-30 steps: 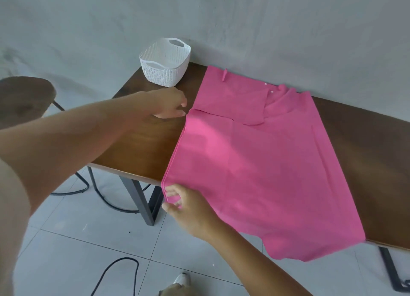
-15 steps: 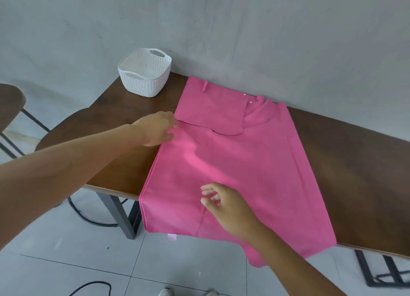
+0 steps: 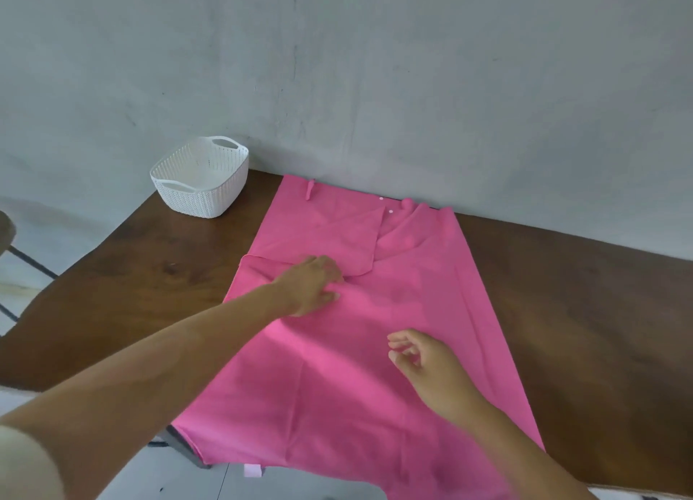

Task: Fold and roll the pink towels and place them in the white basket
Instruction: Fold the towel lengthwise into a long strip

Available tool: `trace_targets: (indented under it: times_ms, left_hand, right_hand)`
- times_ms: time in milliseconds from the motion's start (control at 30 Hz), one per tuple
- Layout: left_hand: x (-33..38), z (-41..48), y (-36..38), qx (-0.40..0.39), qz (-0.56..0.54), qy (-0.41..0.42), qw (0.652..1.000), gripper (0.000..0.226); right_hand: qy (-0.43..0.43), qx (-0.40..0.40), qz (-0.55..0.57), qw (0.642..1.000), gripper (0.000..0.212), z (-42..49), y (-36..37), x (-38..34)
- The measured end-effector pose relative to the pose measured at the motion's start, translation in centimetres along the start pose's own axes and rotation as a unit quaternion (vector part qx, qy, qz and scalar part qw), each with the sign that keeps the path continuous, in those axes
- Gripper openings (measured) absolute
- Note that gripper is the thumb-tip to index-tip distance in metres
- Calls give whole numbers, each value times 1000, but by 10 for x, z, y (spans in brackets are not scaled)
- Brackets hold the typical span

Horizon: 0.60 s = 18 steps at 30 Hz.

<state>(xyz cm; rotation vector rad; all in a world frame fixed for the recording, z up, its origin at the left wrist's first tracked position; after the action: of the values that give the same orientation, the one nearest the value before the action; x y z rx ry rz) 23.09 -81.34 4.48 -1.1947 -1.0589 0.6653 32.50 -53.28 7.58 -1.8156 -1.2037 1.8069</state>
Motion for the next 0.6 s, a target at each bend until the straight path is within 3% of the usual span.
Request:
trace_targets:
  times_ms: [333, 500, 600]
  left_hand:
    - [32, 54, 16, -60, 53, -51, 995, 51]
    - [25, 57, 3, 95, -22, -102, 990, 25]
    - [17, 58, -14, 192, -118, -184, 957, 5]
  right_hand:
    - [-21, 21, 2, 1000, 23, 53, -31, 42]
    - [-52, 12, -31, 998, 26, 86, -50, 49]
    - [-69, 13, -35, 997, 25, 111, -57, 47]
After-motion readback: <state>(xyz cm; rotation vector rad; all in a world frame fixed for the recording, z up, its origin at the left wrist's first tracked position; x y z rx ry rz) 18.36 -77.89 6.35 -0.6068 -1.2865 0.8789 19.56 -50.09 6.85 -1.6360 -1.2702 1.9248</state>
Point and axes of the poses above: each hand's wrist, its own z-axis towards the middle knuckle, its own y-axis out of the palm, x = y × z, the point moved 1 cm from there along z, towards the middle knuckle, and after that the axes turned 2 degrees about y, right-handed, at the moved point
